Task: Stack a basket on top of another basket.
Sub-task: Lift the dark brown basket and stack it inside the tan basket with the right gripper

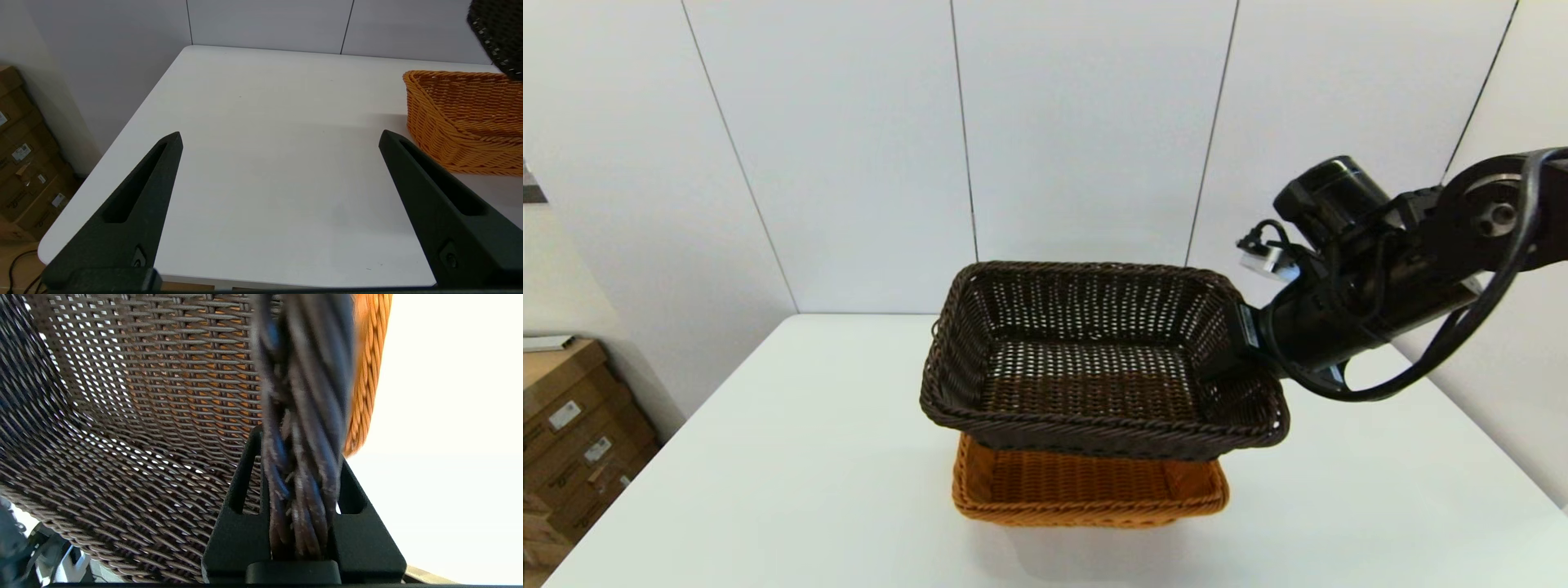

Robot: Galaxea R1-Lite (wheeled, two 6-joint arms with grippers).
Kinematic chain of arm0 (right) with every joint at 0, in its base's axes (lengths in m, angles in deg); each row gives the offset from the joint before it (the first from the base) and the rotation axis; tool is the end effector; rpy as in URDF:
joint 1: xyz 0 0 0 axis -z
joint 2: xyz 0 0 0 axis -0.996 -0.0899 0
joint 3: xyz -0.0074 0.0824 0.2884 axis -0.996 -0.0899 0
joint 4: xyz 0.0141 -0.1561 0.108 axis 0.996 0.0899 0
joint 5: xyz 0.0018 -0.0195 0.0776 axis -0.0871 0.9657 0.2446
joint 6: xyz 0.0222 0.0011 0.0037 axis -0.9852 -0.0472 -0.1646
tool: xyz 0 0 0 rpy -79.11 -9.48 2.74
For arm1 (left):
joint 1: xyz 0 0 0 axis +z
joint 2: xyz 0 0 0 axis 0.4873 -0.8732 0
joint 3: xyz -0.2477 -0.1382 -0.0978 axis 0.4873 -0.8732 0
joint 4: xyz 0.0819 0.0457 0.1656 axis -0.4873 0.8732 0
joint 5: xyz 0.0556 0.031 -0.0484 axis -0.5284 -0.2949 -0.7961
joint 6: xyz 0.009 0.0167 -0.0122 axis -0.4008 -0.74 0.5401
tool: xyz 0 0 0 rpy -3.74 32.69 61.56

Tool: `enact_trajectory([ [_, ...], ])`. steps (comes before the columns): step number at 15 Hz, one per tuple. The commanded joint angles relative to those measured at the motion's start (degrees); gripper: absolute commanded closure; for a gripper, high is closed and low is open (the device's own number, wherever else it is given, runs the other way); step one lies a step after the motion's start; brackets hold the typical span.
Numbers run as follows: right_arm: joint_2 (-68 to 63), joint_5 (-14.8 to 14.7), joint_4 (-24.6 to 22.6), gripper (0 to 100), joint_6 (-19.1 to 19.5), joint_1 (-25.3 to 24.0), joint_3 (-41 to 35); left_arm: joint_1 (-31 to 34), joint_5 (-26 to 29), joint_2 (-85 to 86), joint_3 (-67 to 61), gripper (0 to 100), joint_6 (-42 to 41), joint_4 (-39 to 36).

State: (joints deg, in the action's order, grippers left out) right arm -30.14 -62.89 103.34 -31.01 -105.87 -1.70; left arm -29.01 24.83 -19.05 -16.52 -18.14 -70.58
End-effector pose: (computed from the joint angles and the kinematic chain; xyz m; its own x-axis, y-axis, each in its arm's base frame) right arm 0.2918 0.1195 0.2127 0.3475 0.4527 -0.8212 -0.0582 0.8845 0.4630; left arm -0.0250 0.0007 0.0763 0.9986 0.0371 -0.0388 -0.0400 0.9962 -0.0774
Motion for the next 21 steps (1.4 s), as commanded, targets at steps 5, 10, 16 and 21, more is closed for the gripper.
enact_trajectory([
  [5, -7.93, 0.16, -0.02, 100, 0.29, -1.65, 3.25, 0.02, -0.05, 0.11, 0.02, 0, 0.06, 0.01],
  [10, -10.48, 0.07, -0.2, 100, 0.29, -2.79, 3.96, 0.02, -0.05, 0.11, 0.02, 0, 0.06, 0.01],
  [16, -10.65, 0.07, 0.07, 100, 0.91, -2.26, 3.87, 0.02, -0.05, 0.11, 0.02, 0, 0.06, 0.01],
  [21, -10.74, 0.16, 0.15, 100, 2.58, -1.3, 3.52, -0.07, -0.05, 0.11, 0.02, 0, 0.06, 0.01],
])
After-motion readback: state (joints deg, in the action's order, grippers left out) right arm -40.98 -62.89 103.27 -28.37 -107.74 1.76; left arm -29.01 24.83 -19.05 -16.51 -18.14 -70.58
